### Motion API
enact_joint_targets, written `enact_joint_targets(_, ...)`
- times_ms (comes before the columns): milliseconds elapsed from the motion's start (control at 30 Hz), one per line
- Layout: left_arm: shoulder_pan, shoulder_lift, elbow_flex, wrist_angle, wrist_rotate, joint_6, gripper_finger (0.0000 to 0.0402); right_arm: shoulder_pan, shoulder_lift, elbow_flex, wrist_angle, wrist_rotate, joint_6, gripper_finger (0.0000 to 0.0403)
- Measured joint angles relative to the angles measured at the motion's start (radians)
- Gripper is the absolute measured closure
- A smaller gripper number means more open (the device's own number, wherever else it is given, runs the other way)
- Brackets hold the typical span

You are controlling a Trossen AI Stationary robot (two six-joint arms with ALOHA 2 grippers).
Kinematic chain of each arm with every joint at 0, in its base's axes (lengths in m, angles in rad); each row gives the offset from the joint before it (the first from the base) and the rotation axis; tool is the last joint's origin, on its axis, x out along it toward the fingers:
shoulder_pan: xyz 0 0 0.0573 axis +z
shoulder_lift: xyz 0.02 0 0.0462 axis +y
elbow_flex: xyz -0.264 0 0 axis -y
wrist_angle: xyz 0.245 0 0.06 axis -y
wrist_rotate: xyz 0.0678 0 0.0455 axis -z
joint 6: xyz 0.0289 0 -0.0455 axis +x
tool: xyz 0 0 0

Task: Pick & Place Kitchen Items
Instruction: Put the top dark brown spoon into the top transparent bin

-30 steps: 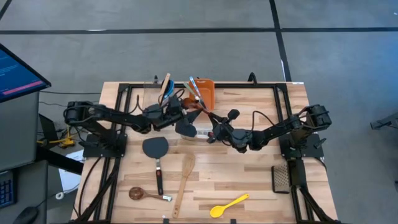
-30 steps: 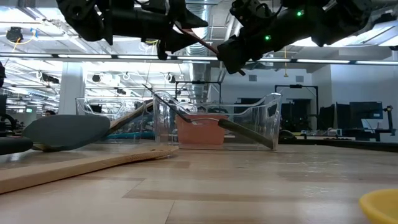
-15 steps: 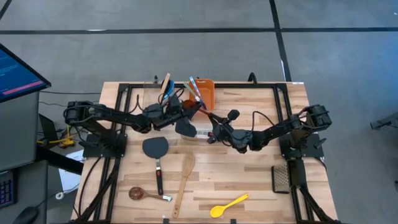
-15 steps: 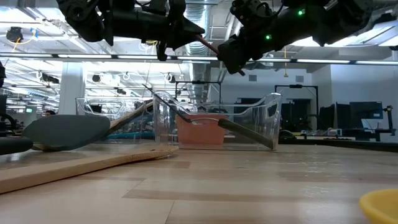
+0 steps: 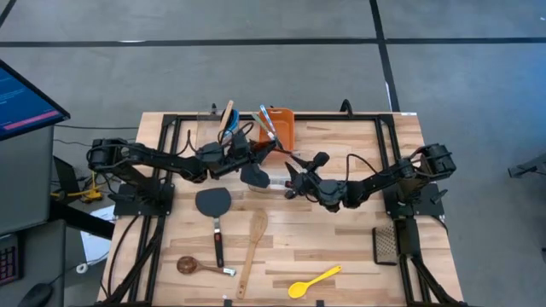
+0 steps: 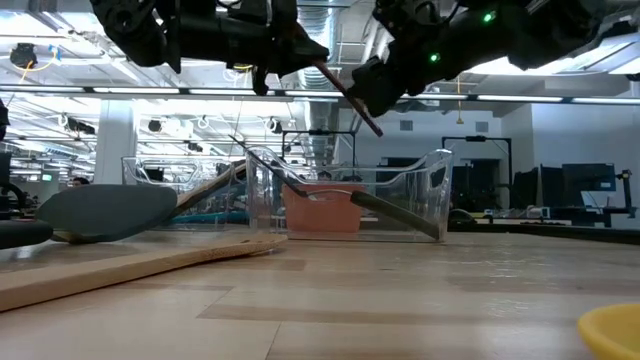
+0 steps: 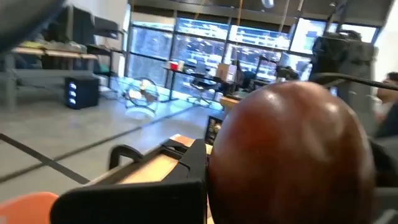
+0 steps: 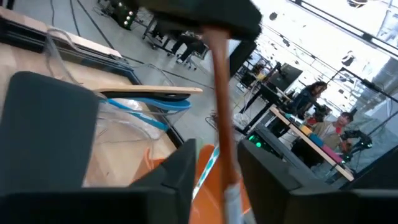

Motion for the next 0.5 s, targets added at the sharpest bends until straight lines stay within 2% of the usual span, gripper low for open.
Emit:
enact_joint_targets(167, 0.006, -0.019, 0.0, -0.001, 0.004, 0.03, 0.0396, 0.032, -0.061, 0.0, -0.03, 0.125, -0.031, 0.0213)
enact_joint_targets(300, 0.015, -0.06, 0.0, -0.02, 0.004, 0.079, 0.0396, 0.067, -0.141, 0.0, -0.177, 0.247, -0.021, 0.0162)
enact_joint_targets(400, 0.026, -0.13, 0.0, -0.12, 0.005, 0.104, 0.0396, 0.088, -0.201, 0.0, -0.362, 0.269, 0.072, 0.0149)
enact_joint_targets(500, 0.045, -0.226, 0.0, -0.282, 0.004, 0.1, 0.0396, 0.087, -0.26, 0.0, -0.574, 0.241, 0.23, 0.0156)
